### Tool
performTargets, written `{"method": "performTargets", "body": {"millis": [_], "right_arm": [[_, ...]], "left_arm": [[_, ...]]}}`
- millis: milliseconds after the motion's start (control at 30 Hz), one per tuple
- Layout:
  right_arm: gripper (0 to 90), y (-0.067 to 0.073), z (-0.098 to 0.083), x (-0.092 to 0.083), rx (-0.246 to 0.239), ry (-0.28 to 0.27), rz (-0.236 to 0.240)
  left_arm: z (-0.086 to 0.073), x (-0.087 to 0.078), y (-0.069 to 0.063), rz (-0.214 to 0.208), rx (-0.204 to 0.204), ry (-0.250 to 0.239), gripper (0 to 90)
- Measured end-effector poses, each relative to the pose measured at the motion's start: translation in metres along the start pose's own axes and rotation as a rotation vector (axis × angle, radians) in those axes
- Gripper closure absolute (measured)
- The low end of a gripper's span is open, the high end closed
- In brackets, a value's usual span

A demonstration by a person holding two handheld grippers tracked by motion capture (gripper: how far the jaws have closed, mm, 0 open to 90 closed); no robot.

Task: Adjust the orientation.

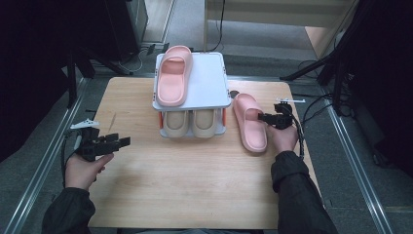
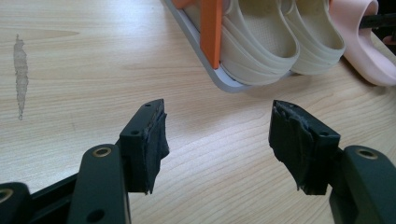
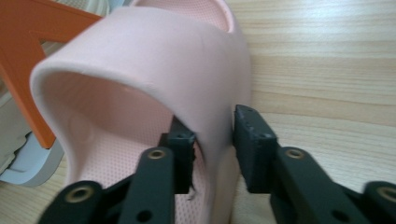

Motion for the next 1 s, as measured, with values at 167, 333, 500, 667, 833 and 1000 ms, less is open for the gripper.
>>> {"method": "performTargets", "body": {"millis": [167, 333, 500, 667, 833, 1000], "right_arm": [[83.3, -0.002, 0.000, -0.001, 0.023, 0.003, 0.018], [84.9, 0.003, 0.002, 0.000, 0.040, 0.029, 0.005], [84.8, 0.007, 0.002, -0.001, 0.054, 0.046, 0.001], [85.1, 0.011, 0.003, -0.009, 0.076, 0.045, -0.001], [84.8, 0.023, 0.014, -0.028, 0.063, 0.029, -0.014], [84.9, 0.036, 0.034, -0.048, 0.055, 0.007, -0.013]], "left_arm": [[0.000, 0.001, 0.000, -0.003, -0.002, -0.001, 37.0], [0.000, 0.001, 0.000, -0.006, -0.005, 0.004, 37.3], [0.001, 0.002, 0.001, -0.014, -0.008, -0.001, 37.5], [0.003, 0.007, 0.001, -0.017, -0.008, 0.009, 37.6], [0.006, 0.013, -0.004, -0.031, 0.010, 0.012, 37.7], [0.008, 0.018, -0.007, -0.039, 0.017, 0.024, 37.7]]}}
Point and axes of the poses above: each handheld gripper's, and its own axes: x roughly forward along the jaws, z roughly out of its top, y roughly to its left, the point moved 3 cm from there along x, roughly forward along the jaws, and after that the axes turned 10 degrees about z, right-handed, at the moved point
